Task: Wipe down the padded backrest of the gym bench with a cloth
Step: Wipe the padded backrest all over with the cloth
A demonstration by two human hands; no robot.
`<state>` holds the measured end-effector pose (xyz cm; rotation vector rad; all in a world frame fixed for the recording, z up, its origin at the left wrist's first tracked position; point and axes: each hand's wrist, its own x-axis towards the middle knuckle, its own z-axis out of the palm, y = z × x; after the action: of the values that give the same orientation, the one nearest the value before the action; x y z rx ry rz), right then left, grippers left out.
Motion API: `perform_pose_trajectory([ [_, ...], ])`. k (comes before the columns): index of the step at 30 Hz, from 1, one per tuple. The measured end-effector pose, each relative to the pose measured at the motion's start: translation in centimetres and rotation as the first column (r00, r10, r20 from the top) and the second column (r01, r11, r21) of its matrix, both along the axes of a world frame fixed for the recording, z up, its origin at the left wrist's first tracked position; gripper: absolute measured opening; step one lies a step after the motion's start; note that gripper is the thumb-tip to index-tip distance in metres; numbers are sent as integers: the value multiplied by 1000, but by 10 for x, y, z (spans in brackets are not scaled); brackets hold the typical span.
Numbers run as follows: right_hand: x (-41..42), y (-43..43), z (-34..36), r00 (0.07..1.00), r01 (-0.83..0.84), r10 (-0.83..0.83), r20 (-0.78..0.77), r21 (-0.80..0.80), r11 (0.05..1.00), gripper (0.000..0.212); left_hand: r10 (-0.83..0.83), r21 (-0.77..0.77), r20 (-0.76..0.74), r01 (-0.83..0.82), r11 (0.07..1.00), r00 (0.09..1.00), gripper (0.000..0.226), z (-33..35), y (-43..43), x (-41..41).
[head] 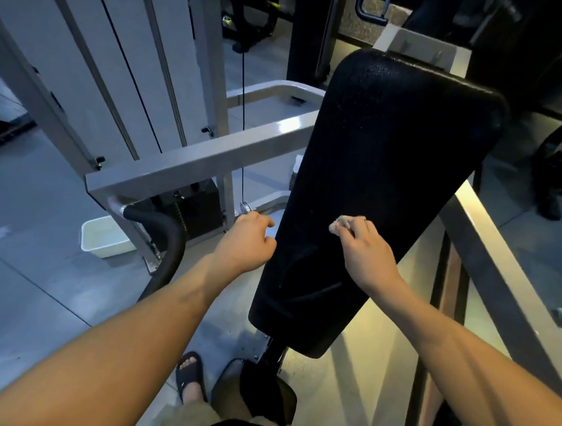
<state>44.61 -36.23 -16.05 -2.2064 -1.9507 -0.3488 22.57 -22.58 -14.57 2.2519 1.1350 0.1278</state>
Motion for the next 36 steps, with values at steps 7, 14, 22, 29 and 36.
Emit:
perform_pose_trajectory([
  [7,15,17,47,985,162,-170,8,270,949,35,18,-7,18,-18,1000,1000,45,5,0,3],
  [14,-27,10,-18,973,135,-122,-197,52,989,32,92,-39,2,-92,995,996,45,5,-3,-2],
  [22,-27,65,13,968,130,-89,-236,162,978,36,166,-160,101,-149,976,981,48,15,-4,9],
  [29,-55,22,-53,891,14,-44,-453,-71,997,23,212,-285,71,-184,941,975,42,1,-3,3],
  [36,-54,27,6,729,-70,132,-672,118,991,19,331,-590,420,-23,807,845,21,-1,-14,16],
])
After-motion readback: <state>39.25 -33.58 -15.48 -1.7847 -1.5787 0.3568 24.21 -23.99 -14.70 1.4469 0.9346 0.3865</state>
